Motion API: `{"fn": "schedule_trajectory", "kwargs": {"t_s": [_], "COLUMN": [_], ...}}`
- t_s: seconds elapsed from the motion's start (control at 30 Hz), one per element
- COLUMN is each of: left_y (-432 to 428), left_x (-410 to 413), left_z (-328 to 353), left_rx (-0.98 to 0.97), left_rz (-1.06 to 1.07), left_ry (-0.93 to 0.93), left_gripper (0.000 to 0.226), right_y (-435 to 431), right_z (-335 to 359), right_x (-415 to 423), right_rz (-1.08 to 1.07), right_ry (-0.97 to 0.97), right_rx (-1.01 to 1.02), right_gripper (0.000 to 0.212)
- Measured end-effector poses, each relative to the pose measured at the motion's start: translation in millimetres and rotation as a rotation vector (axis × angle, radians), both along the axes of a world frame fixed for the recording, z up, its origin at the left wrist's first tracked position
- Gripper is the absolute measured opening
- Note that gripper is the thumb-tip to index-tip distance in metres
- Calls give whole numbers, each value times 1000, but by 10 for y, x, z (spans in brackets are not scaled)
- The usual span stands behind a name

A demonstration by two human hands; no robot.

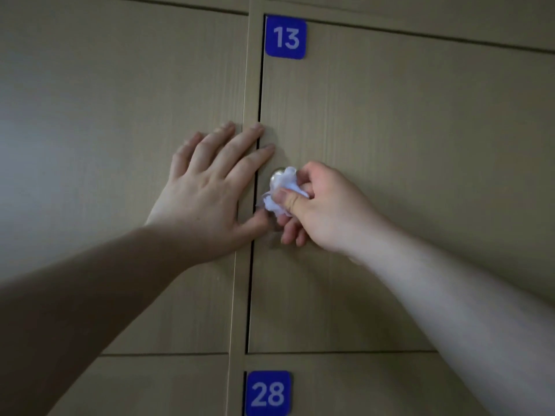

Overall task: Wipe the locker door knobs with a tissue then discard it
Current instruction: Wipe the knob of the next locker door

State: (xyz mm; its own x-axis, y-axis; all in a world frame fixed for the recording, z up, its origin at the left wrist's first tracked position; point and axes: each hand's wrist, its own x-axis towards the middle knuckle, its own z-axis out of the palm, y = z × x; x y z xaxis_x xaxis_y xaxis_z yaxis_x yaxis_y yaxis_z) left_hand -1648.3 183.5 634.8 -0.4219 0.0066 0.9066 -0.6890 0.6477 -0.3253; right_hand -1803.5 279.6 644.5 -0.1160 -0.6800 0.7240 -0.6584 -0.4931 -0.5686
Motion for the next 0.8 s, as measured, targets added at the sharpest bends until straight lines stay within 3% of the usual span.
{"fn": "schedule_trajectory", "kwargs": {"t_s": [0.17,0.3,0.53,0.8], "left_y": [164,304,811,1219], "left_x": [95,-34,-751,-1977], "left_z": [110,104,240,325], "left_rx": [80,47,-52,-20], "left_rz": [-58,-164,-232,-236], "left_ry": [-57,-87,-77,-83], "left_gripper": [84,80,75,72], "right_y": [76,242,726,1561], "right_z": [-11,-6,198,447], "right_x": [-64,-281,-952,-2062], "right_rz": [21,-30,-120,-219], "right_ry": [70,152,210,273], "right_rx": [128,110,46,-49], "right_gripper": [14,17,14,12]}}
